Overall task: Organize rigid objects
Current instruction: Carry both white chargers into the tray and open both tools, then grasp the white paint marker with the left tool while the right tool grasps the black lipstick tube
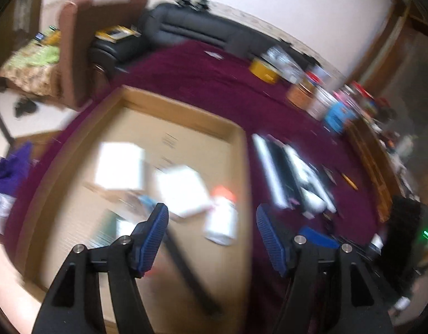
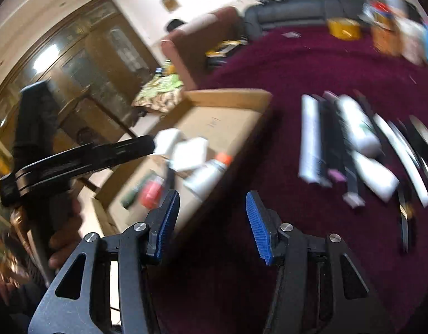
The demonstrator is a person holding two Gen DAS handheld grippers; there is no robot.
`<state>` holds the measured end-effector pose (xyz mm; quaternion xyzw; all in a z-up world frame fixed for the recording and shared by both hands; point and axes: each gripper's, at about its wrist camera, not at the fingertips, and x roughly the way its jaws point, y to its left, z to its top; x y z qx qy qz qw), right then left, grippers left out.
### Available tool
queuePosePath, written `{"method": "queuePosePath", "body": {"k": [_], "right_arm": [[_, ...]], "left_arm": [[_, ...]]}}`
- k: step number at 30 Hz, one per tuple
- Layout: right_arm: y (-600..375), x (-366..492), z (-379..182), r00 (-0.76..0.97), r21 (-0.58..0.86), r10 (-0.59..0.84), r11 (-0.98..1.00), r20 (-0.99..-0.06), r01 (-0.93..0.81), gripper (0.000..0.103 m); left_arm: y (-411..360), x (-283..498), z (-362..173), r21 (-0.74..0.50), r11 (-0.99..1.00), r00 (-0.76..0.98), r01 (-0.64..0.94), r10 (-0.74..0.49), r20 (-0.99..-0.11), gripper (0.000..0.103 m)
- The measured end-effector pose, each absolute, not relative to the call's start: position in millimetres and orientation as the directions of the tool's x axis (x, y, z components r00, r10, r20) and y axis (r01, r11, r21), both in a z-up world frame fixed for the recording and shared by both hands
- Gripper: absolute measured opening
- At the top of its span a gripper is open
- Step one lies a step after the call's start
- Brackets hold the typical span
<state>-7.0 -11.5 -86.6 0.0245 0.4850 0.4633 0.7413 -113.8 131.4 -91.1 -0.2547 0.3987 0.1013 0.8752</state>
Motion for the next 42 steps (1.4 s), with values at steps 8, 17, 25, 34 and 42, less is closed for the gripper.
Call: {"method": "queuePosePath", "body": {"k": [8,17,25,34,42], "right_arm": [[-100,38,-96,0.273,0.414,0.596,0.756,-0.755,-0.507,0.05],[-119,74,-127,0.303,0.394,0.528,0.825,-0.794,-0.405,0.034],[-122,70,-129,0.335,0.388,0.528,0.829,-0.78,-0.403,0.022],[-124,70,-131,0.341,0.391,0.532,0.828,-0.775,-0.402,0.022],[-124,69,-132,0.341,0.391,0.533,0.827,-0.774,-0.403,0.022]], "left_arm": [[59,-79,-99,-0.351,0.905,0.616,-0.24,-0.138,-0.776,0.066],[55,-65,-114,-0.375,0.889,0.563,-0.261,-0.175,-0.808,0.066],[60,-15,-110,-0.261,0.913,0.524,-0.314,-0.063,-0.85,0.055],[80,59,-144,-0.204,0.911,0.41,-0.357,-0.044,-0.911,0.029],[73,66,-149,-0.114,0.93,0.387,-0.35,0.032,-0.922,0.012]]}}
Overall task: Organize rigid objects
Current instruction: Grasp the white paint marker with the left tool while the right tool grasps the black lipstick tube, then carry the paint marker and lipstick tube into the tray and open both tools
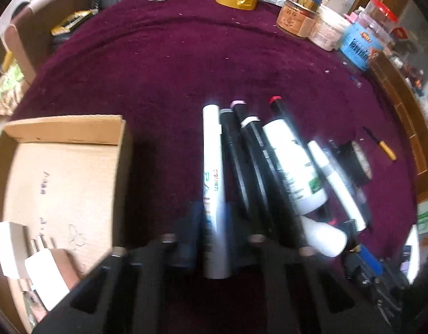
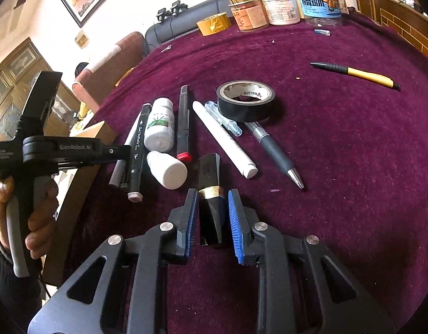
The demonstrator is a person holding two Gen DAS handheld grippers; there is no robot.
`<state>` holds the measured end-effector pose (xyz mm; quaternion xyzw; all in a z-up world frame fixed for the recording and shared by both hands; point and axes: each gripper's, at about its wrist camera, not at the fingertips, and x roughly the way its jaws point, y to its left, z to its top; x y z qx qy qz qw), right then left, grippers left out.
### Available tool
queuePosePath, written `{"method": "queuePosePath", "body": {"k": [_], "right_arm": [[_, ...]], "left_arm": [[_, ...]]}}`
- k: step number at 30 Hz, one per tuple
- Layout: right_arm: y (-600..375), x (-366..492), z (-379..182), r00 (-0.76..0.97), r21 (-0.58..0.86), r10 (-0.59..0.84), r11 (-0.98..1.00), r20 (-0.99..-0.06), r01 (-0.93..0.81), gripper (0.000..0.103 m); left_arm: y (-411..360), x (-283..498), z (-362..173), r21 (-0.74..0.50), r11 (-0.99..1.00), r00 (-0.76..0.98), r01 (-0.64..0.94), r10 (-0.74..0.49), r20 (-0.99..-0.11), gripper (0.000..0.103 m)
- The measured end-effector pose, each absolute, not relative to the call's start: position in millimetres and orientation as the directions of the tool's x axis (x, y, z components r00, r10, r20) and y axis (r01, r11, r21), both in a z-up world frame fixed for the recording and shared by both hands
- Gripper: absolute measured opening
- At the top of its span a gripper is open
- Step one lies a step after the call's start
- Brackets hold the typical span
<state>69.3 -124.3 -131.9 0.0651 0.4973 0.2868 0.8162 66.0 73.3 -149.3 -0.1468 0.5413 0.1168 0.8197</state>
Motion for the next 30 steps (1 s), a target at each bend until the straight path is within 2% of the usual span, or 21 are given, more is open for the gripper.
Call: {"method": "queuePosePath", "body": {"k": [10,19,24,28,30], "right_arm": [[-124,70,-131,0.341,0.388,0.531,0.828,-0.776,-0.406,0.022],[-123,68,-129,0.348,0.375,0.524,0.83,-0.777,-0.412,0.02],[-128,64,-124,0.376,0.385,0.54,0.825,-0.753,-0.413,0.019],[-131,55,-109,0.402,0.402,0.568,0.81,-0.718,-0.426,0.019],[-128,46,-96,0.399,0.432,0.601,0.789,-0.693,-0.437,0.02]], "left_arm": [[31,-29,-149,-0.075,0.96,0.42,-0.269,0.047,-0.906,0.013],[41,-26,-152,-0.149,0.941,0.472,-0.304,0.014,-0.881,0.012],[44,-41,-144,-0.248,0.925,0.488,-0.286,-0.081,-0.869,0.012],[65,-70,-123,-0.395,0.877,0.544,-0.274,-0.198,-0.816,0.012],[77,-87,-109,-0.429,0.861,0.579,-0.272,-0.21,-0.788,0.012]]}}
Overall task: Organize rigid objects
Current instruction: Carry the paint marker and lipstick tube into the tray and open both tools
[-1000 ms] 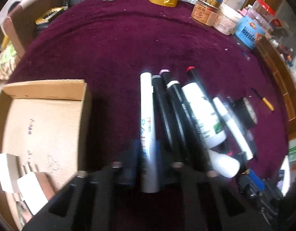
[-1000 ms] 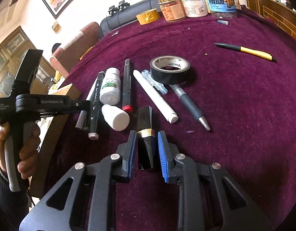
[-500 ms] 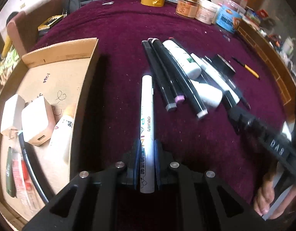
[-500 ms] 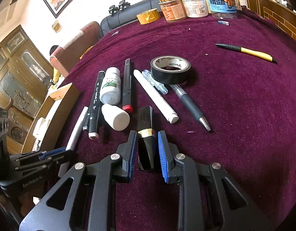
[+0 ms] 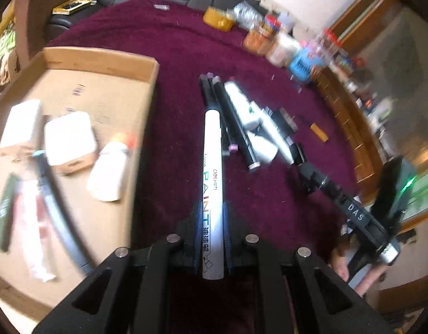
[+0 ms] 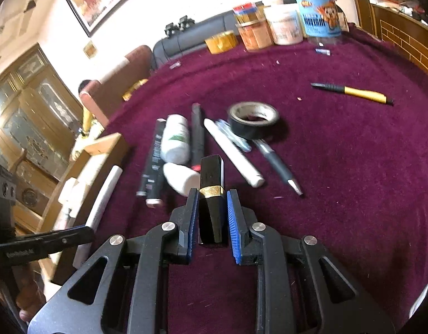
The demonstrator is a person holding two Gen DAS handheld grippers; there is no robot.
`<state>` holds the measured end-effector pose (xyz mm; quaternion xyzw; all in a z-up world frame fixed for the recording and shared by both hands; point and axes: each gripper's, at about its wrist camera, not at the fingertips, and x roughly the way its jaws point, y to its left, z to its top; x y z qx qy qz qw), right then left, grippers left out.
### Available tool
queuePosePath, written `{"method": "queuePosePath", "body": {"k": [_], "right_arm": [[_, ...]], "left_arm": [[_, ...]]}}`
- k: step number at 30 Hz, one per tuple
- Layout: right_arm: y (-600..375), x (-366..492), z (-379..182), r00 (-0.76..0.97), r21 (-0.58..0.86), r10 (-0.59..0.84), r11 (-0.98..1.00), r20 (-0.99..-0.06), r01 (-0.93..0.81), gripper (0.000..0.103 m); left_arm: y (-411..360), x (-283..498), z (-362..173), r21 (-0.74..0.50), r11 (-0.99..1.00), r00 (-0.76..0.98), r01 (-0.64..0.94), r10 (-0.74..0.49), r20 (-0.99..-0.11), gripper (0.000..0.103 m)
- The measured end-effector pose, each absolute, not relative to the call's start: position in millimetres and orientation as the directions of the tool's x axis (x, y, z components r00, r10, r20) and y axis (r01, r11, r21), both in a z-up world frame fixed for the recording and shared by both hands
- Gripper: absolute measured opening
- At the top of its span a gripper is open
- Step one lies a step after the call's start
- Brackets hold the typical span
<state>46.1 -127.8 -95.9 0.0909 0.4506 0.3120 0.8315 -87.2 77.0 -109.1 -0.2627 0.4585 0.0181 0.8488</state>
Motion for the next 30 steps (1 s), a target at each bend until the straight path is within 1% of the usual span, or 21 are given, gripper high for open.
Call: {"method": "queuePosePath", "body": {"k": [1,4,7,11,14,20,22,25,30], "right_arm": [[-120,38,-85,0.391,0.451,0.631,0.764,-0.67,-0.461,0.02],[-85,23,-64,0.328,0.474,0.692,0.696,-0.643,-0.539,0.02],[-38,10,-53,0.249,0.478,0.731,0.625,-0.635,-0.617,0.02],[14,2,-56,0.158,0.497,0.747,0.568,-0.646,-0.655,0.02],[51,2,-57,0.146,0.45,0.719,0.565,-0.68,-0.692,0.02],[105,26,-82,0.121,0.413,0.658,0.593,-0.743,-0.691,0.02],[117,35,-91,0.113,0.407,0.638,0.607,-0.762,-0.682,0.02],[129,44,-98,0.076,0.434,0.634,0.607,-0.769,-0.666,0.02],[146,47,-105,0.094,0.396,0.602,0.626,-0.793,-0.671,0.02]], "left_arm": [[85,-97,-101,-0.432,0.858,0.597,-0.279,-0.198,-0.777,0.012],[113,-119,-87,-0.431,0.845,0.626,-0.316,-0.156,-0.764,0.012],[142,-135,-80,-0.406,0.835,0.646,-0.372,-0.081,-0.759,0.012],[177,-156,-83,-0.387,0.806,0.642,-0.447,-0.013,-0.767,0.012],[199,-167,-88,-0.364,0.791,0.624,-0.491,0.028,-0.781,0.012],[234,-172,-102,-0.353,0.789,0.589,-0.503,0.014,-0.808,0.012],[239,-167,-109,-0.336,0.795,0.555,-0.505,0.001,-0.832,0.012],[242,-163,-116,-0.309,0.807,0.525,-0.504,0.001,-0.851,0.012],[238,-162,-124,-0.267,0.827,0.482,-0.495,0.005,-0.876,0.012]]}}
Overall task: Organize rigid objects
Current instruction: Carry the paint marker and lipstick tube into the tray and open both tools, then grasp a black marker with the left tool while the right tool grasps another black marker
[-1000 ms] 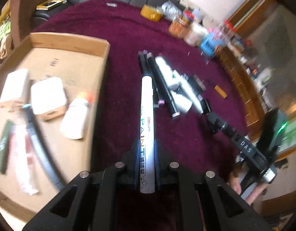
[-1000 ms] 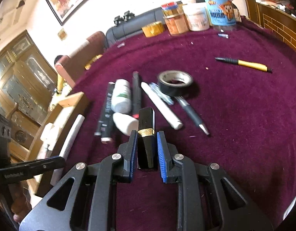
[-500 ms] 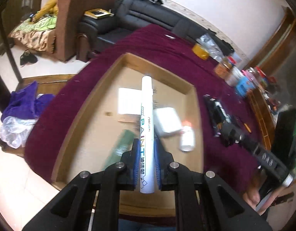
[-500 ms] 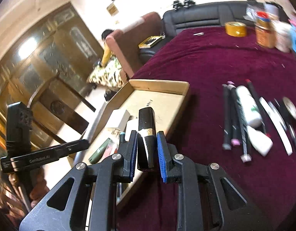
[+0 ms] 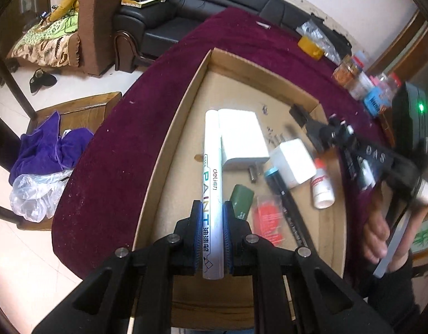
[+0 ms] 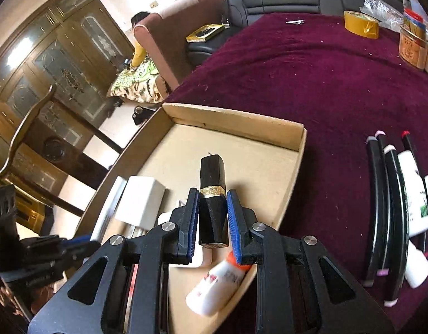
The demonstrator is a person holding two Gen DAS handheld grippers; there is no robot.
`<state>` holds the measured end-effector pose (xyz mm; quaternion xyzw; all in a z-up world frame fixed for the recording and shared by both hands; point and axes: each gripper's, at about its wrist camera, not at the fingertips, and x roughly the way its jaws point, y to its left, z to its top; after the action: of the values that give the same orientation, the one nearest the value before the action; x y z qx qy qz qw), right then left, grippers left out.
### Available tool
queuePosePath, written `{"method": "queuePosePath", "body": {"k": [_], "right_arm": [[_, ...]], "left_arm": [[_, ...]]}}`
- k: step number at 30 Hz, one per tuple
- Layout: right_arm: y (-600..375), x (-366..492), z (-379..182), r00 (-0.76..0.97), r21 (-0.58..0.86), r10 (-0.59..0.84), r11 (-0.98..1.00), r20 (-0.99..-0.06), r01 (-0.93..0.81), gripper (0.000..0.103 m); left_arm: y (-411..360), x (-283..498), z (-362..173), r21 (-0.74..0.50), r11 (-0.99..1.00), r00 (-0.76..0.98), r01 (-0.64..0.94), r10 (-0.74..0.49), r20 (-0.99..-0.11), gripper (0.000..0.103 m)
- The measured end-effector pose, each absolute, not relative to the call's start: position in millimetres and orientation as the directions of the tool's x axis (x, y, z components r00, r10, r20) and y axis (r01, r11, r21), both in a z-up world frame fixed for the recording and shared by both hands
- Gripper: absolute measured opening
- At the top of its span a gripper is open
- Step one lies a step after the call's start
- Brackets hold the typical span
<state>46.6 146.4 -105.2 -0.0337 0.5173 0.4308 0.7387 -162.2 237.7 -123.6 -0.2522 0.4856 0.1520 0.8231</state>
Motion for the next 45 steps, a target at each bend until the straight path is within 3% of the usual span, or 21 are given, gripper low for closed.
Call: {"method": "queuePosePath", "body": {"k": [10,21,24,25,26,29,32,39,45], "right_arm": [[165,46,-119,0.14,0.292,0.529,0.649,-0.837,-0.702,0.021],[169,47,-116,0.126,0.271,0.496,0.65,-0.859,-0.71,0.024],[153,45,-105,0.128,0.334,0.561,0.643,-0.818,-0.689,0.024],[144,43,-97,0.12,0.368,0.599,0.625,-0.792,-0.689,0.024],[137,40,-92,0.115,0.39,0.626,0.607,-0.771,-0.692,0.026],[104,29,-74,0.11,0.448,0.714,0.544,-0.692,-0.71,0.053],[69,19,-66,0.093,0.481,0.76,0.496,-0.644,-0.723,0.054],[-5,24,-74,0.113,0.53,0.771,0.529,-0.627,-0.663,0.054],[-59,41,-84,0.156,0.586,0.769,0.586,-0.62,-0.56,0.054]], "left_arm": [[242,-161,-134,-0.205,0.834,0.416,-0.512,0.031,-0.909,0.013],[240,-161,-132,-0.172,0.838,0.414,-0.518,0.069,-0.908,0.014],[239,-167,-129,-0.174,0.831,0.424,-0.528,0.081,-0.902,0.027],[237,-169,-128,-0.176,0.83,0.429,-0.529,0.083,-0.899,0.038],[236,-172,-125,-0.188,0.832,0.443,-0.522,0.076,-0.893,0.042],[226,-180,-112,-0.16,0.834,0.467,-0.528,0.128,-0.875,0.046],[207,-182,-95,-0.149,0.847,0.51,-0.51,0.158,-0.846,0.046],[142,-150,-73,-0.259,0.888,0.638,-0.379,0.049,-0.768,0.048],[93,-109,-87,-0.291,0.911,0.607,-0.293,-0.058,-0.792,0.048]]}}
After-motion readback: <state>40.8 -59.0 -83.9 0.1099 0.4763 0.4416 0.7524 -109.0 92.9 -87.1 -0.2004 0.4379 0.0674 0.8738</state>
